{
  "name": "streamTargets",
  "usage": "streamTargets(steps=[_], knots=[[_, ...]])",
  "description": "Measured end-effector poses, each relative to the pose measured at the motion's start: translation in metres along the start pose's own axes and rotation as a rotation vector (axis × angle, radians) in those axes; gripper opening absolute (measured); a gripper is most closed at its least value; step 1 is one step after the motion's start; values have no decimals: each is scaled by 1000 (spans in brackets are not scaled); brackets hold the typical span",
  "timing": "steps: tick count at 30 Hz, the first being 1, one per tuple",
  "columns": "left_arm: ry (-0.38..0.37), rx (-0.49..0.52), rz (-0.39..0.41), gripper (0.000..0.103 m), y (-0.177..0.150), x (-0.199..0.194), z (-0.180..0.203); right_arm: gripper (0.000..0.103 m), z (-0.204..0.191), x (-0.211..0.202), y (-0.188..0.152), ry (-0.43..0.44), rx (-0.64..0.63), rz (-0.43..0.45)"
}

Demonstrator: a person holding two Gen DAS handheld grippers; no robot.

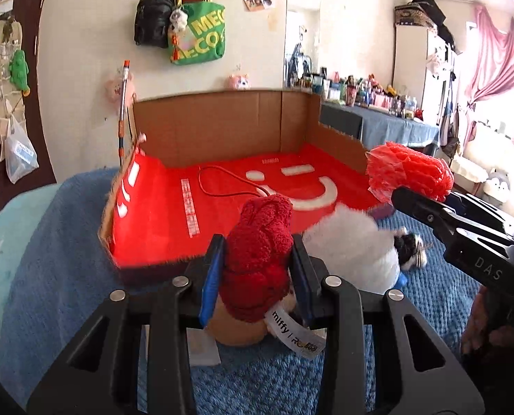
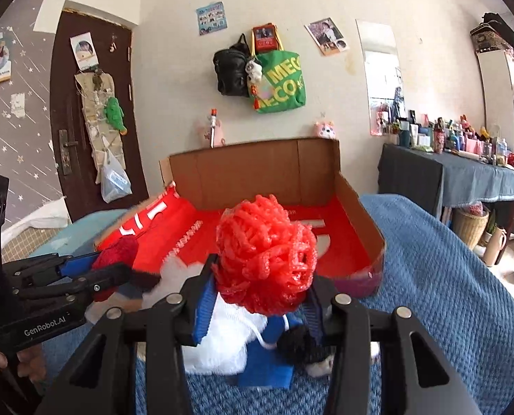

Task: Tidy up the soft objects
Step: 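Carry the bunny in the left tool while the right tool carries the mesh ball into the box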

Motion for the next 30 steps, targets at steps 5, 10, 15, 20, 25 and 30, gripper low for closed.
streamTargets(steps=[5, 10, 15, 20, 25, 30], knots=[[-8, -14, 44, 35, 27, 1, -6, 47, 3, 14, 28, 54, 37, 17], [-22, -9, 42, 35, 47, 15, -11, 48, 5, 43, 50, 73, 24, -13], [-38, 18, -7, 35, 71, 47, -15, 48, 5, 94, 74, 83, -28, -113], [-21, 36, -132, 35, 87, 104, -28, 48, 14, 152, 81, 99, -14, -298], [-58, -23, -268, 35, 96, 161, -41, 48, 26, 203, 71, 82, -11, -443], [-7, -24, -335, 35, 95, 206, -55, 48, 31, 243, 46, 52, -16, -578]])
Point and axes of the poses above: each gripper's, at about its wrist camera, not at the fingertips, and x roughly the way its jaws point, z to its right, y to its top, the point moved 8 cm from there along x, roughly the way its jaws point, and after that the axes turned 6 degrees about z, right-handed, at the moved point
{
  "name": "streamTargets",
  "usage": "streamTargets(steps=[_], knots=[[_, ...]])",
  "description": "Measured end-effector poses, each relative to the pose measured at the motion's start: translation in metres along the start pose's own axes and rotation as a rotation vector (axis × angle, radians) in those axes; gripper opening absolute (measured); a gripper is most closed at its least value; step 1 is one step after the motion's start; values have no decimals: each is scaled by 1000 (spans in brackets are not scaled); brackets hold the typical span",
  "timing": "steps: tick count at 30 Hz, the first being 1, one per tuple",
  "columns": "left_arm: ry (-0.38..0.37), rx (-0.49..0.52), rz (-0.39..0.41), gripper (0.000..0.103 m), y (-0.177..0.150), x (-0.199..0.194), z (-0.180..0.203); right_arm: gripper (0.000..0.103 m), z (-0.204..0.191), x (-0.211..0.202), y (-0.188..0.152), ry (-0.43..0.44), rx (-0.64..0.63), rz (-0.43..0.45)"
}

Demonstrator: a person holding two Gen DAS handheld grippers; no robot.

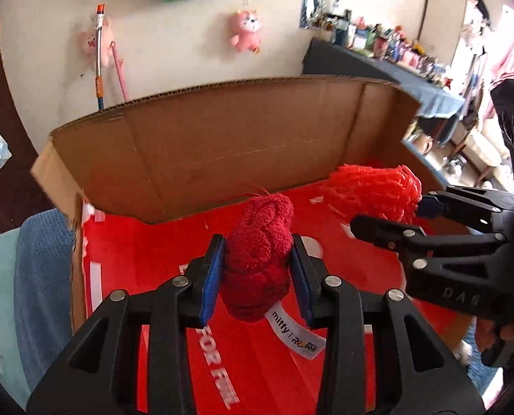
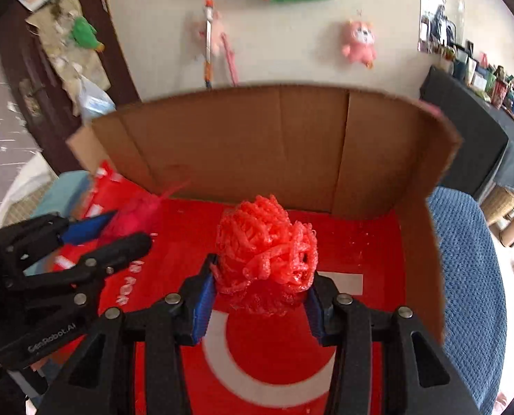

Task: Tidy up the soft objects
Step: 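Carry the bunny in the left tool while the right tool carries the mesh ball into the box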

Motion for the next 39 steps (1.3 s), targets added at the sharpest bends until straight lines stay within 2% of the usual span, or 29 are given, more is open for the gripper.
streamTargets(steps=[3, 5, 8, 13, 23, 34, 37, 39], knots=[[-1, -14, -38, 35, -1, 21, 0, 48, 6, 20, 3, -40, -14, -38], [25, -1, -62, 35, -4, 36, -1, 48, 10, 28, 5, -51, -10, -49], [68, 24, -69, 35, -7, 49, 0, 48, 15, 37, 7, -55, 6, -63], [82, 8, -71, 35, -5, 64, -2, 49, 18, 45, 6, -49, 9, -71], [28, -69, -97, 35, -8, 78, -12, 49, 20, 38, -5, 12, 1, -86], [27, -79, -102, 36, -2, 81, -23, 50, 34, 39, -14, 35, 19, -98], [29, -81, -104, 38, -2, 81, -22, 50, 34, 55, -8, 31, 24, -106], [26, -86, -107, 44, -1, 82, -19, 50, 36, 59, -11, 26, 27, -113]])
Point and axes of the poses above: each gripper's, at about its wrist camera, not at the fingertips, and x roughly the way its jaws point, z to its right, y to its top, the point moved 8 cm from there along x, roughly the way its jaws point, and after that the axes turned 6 degrees about z, right-handed, at the moved point
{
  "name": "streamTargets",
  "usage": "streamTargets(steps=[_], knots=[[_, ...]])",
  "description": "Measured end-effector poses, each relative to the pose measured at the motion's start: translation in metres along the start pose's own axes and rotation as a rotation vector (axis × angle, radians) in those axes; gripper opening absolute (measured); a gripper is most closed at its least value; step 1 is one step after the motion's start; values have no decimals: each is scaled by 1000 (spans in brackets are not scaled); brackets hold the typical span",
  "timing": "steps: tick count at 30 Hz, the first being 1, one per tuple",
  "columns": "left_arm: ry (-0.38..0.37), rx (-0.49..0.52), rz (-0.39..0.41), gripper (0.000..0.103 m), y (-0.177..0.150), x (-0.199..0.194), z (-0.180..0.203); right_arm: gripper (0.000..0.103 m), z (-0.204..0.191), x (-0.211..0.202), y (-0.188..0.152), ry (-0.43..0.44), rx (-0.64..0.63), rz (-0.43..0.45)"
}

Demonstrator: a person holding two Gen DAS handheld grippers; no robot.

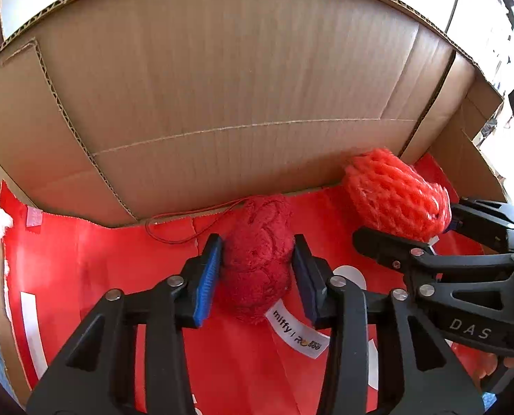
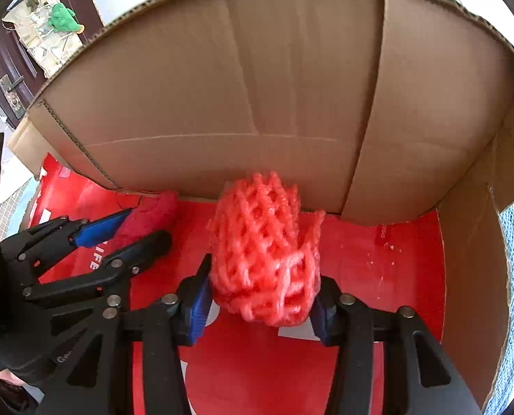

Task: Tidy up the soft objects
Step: 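Carry the bunny in the left tool while the right tool carries the mesh ball into the box, then open the left tool on the box floor while the right tool releases the mesh ball, then lift both tools out of the box back toward the blanket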

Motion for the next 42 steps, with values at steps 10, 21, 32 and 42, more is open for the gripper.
streamTargets(steps=[10, 21, 32, 42], knots=[[-7, -45, 9, 56, 3, 2, -7, 52, 6, 9, 6, -12, 18, -5], [3, -78, 33, 66, -2, -17, -22, 64, -4, 7, 11, -30, 24, 1], [-6, -106, 86, 76, -14, -56, -38, 75, -20, -27, 15, -56, 10, 68], [-30, -100, 200, 89, -22, -121, -29, 88, -28, -99, 13, -85, -56, 233]])
Point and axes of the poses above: each gripper's, at about its wrist camera, not at the fingertips, and x roughly the way its jaws point, z to its right, y to its top, the point moved 8 cm from there along x, roughly the way its jaws point, and after that the axes turned 6 degrees about z, right-handed, at the moved point
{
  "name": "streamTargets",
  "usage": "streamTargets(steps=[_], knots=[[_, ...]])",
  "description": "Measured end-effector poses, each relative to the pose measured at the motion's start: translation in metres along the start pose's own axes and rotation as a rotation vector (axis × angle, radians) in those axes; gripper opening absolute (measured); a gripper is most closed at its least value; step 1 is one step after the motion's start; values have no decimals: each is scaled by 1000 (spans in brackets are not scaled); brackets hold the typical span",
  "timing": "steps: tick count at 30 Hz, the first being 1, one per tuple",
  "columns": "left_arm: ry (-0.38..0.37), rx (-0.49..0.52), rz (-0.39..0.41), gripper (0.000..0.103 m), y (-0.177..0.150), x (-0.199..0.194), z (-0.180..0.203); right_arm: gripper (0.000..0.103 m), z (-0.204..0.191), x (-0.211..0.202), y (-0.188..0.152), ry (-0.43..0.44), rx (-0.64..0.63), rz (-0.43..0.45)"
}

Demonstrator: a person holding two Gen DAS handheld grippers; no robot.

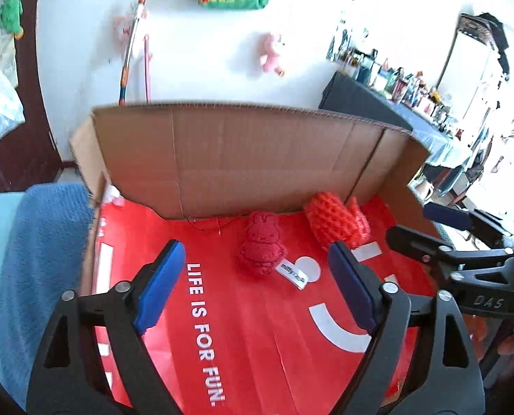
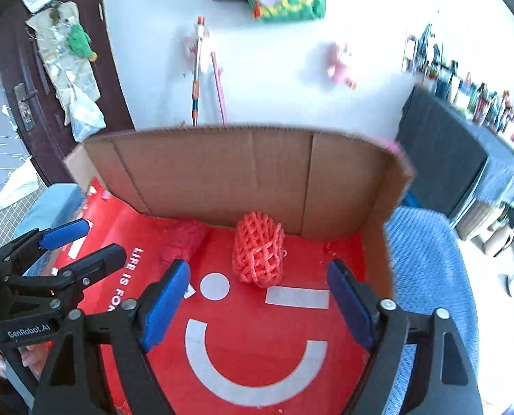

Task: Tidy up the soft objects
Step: 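Lift both tools out of the box back toward the blanket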

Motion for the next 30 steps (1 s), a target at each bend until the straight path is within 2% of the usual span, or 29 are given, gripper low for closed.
streamTargets(steps=[8, 14, 18, 21, 24, 30], knots=[[34, 63, 193, 97, 18, -65, 21, 101, -11, -74, -4, -41, -81, 186], [32, 89, 335, 100, 11, -126, 39, 103, -25, -137, -18, -17, -83, 314], [46, 108, 403, 103, -3, -161, 48, 103, -31, -175, -33, 2, -83, 376], [50, 140, 449, 103, -17, -183, 59, 103, -34, -201, -47, -16, -74, 433], [63, 157, 482, 103, -35, -202, 69, 103, -35, -219, -63, -11, -55, 465], [70, 135, 521, 103, -70, -227, 72, 103, -33, -240, -100, -59, -41, 507]])
Point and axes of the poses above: each gripper's, at about its wrist camera, not at the fingertips, and x roughly the way its jaws point, z to its right, y to its top, the point moved 8 cm from there along x, roughly the way its jaws point, and after that the axes turned 6 degrees about z, right-handed, at the moved point
